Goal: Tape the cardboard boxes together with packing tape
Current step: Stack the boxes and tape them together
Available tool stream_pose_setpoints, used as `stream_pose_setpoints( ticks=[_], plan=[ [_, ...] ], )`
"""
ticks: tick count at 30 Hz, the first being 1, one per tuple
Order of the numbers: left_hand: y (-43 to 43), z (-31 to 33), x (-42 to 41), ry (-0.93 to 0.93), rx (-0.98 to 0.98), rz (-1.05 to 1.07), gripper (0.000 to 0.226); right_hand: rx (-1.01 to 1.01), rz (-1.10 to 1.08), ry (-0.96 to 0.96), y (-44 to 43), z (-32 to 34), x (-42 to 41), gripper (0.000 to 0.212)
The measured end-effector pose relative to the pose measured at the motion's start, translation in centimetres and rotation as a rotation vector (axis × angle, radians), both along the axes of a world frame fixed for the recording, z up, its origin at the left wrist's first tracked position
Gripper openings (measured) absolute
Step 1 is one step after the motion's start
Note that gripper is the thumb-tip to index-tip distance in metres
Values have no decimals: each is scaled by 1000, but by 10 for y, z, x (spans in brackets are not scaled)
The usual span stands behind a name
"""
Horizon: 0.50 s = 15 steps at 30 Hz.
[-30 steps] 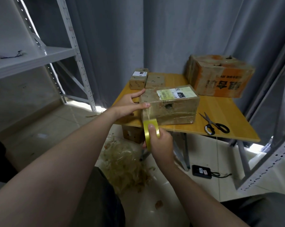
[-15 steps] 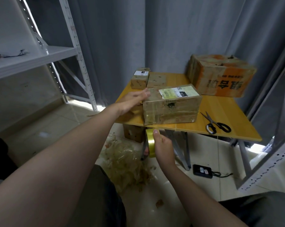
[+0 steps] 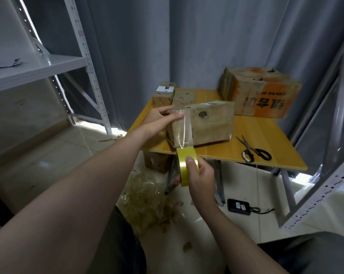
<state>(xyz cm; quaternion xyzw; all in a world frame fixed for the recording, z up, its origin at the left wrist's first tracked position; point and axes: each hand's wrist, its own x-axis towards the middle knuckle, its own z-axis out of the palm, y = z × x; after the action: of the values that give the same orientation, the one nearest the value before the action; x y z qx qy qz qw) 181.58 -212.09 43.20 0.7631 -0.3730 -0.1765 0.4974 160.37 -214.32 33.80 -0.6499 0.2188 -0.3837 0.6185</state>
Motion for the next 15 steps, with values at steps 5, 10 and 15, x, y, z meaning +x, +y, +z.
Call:
stream_pose_setpoints(
  ticks=[5,10,15],
  plan=[
    [-6,2,-2,177,-8,73,43,-21,-24,-27,-7,19,1,25],
    [-7,4,-2,190,15,123,31,11,-74,13,-10,22,5,27],
    [-7,4,1,215,34,104,46,67,-84,67,-14,24,9,29]
  ],
)
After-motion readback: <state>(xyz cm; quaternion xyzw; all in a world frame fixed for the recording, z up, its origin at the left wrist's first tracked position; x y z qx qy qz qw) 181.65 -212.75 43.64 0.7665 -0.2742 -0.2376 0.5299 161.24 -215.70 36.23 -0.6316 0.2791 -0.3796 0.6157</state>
